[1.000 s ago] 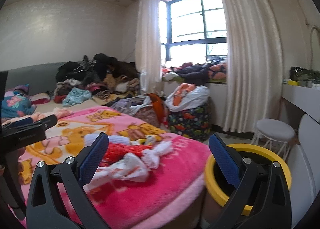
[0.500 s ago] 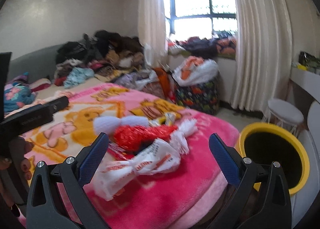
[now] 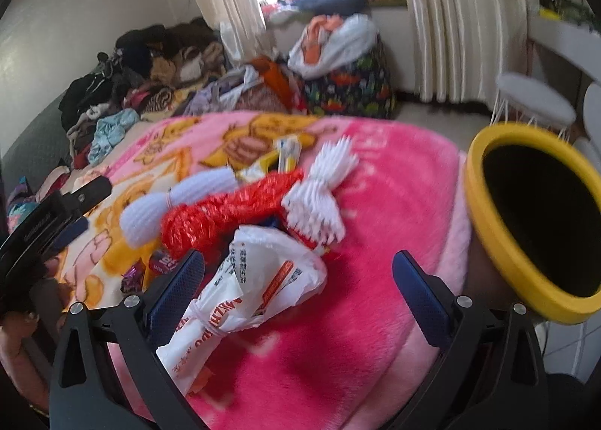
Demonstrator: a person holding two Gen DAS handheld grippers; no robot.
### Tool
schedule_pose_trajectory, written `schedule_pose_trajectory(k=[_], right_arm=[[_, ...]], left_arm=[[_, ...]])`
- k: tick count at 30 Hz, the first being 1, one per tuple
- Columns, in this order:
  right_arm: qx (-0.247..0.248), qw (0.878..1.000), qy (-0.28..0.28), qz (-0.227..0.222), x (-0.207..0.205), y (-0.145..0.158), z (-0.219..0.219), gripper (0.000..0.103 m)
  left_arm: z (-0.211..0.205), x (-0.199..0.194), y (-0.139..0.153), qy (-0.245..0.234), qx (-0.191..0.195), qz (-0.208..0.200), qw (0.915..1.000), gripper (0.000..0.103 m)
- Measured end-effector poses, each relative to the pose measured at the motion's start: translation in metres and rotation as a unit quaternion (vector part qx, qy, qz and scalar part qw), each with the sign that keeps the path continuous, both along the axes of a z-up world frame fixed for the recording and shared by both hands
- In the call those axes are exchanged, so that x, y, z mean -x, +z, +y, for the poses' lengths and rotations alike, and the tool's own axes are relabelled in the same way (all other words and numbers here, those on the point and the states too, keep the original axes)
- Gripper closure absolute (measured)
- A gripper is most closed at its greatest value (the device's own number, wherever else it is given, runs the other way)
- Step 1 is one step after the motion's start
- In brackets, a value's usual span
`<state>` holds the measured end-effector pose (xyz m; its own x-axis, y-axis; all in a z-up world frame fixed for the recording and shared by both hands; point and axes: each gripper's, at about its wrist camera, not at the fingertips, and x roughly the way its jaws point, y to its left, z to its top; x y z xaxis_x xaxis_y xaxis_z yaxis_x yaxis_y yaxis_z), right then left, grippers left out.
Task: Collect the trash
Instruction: 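Grasp the white plastic bag with the right tool while the left tool grasps the white foam net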
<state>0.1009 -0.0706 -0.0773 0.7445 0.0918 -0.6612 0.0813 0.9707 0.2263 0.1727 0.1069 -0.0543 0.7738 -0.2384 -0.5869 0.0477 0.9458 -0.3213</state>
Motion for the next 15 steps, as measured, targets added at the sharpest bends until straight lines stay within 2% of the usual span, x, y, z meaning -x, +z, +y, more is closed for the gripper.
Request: schedule_pose_trajectory(k=[7, 9, 11, 13, 15], right_arm=[[-0.044, 0.997, 0.026, 0.062, -0.019, -0.025, 0.007, 0.007], [-0.072, 0.995, 0.033, 0.068, -0.020, -0.028, 0.003, 0.026], [-0.098, 0.992, 0.042, 0.074, -0.020, -0.029, -0.001, 0.032], [-0.116, 0.989, 0.053, 0.071, -0.017, -0.028, -0.004, 0.055], [-0.139, 0.985, 0.069, 0.073, -0.013, -0.025, -0.006, 0.060]], left_arm=[[0.013, -0.026, -0.033, 0.000, 0.084, 0.063, 0.9944, 0.013], [0.015, -0.028, -0.039, 0.001, 0.097, 0.072, 0.9926, 0.021], [0.014, -0.027, -0.042, -0.002, 0.100, 0.077, 0.9920, 0.028], [0.013, -0.026, -0.042, -0.010, 0.108, 0.083, 0.9906, 0.038], [0.010, -0.025, -0.043, -0.018, 0.111, 0.084, 0.9900, 0.047]])
